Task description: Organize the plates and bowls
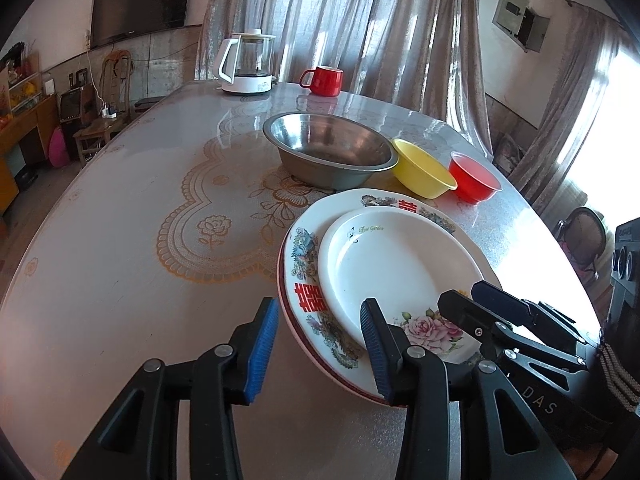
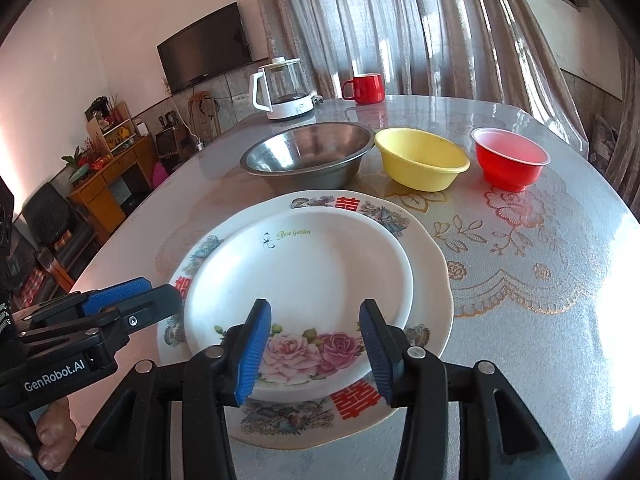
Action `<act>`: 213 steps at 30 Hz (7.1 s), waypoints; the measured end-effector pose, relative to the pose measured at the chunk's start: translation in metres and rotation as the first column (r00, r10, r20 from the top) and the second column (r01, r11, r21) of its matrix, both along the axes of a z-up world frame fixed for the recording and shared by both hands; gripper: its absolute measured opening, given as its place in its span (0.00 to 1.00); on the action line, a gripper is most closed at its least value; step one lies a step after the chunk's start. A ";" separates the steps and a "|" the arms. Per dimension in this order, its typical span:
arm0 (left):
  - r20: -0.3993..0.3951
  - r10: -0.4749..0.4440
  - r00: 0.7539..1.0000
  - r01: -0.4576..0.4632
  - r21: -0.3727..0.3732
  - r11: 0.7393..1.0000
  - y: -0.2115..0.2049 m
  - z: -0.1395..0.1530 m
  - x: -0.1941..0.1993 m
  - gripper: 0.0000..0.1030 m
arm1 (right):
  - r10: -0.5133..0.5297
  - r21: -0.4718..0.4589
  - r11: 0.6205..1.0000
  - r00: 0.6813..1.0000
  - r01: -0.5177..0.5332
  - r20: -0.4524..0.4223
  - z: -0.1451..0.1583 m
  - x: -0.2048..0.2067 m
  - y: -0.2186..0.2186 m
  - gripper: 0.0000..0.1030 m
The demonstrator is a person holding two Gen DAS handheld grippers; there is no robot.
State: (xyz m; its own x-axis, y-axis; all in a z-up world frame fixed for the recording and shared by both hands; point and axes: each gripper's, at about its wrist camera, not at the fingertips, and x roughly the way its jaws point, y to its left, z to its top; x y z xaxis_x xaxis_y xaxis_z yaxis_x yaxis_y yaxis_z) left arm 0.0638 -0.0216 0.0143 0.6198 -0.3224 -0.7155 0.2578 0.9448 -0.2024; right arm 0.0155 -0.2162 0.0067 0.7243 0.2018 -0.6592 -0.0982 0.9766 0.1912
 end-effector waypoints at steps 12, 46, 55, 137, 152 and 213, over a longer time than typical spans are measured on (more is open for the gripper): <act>-0.013 0.029 1.000 -0.029 -0.015 0.999 0.013 -0.003 -0.001 0.42 | 0.000 0.038 0.999 1.000 0.000 0.007 0.008 -0.003 0.000 0.49; -0.076 0.179 0.981 -0.183 -0.047 0.982 0.075 -0.013 0.041 0.45 | -0.007 0.263 0.965 0.999 0.021 -0.052 0.018 0.048 -0.026 0.49; -0.068 0.183 0.981 -0.187 -0.058 0.981 0.074 -0.007 0.068 0.47 | 0.000 0.311 0.950 0.997 0.023 -0.074 0.020 0.083 -0.024 0.49; -0.067 0.346 0.936 -0.352 -0.139 0.925 0.174 -0.012 -0.009 0.37 | 0.431 0.109 0.902 0.878 -0.417 -0.207 -0.010 0.098 0.169 0.36; 0.058 0.270 0.961 -0.265 -0.085 0.961 0.132 0.031 0.011 0.40 | 0.269 0.260 0.933 0.962 -0.249 -0.041 0.025 0.081 0.058 0.43; -0.146 -0.177 0.973 0.168 -0.070 0.983 -0.158 -0.009 0.209 0.20 | -0.170 0.279 0.938 0.975 0.204 -0.141 -0.027 0.186 -0.138 0.19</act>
State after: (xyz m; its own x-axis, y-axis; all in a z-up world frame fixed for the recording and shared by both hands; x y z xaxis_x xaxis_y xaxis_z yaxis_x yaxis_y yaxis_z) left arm 0.2730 -0.1792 0.0049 0.4375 -0.4574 -0.7742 0.3780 0.8747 -0.3032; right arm 0.2012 -0.3543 -0.0208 0.6915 0.2647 -0.6721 0.1201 0.8754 0.4683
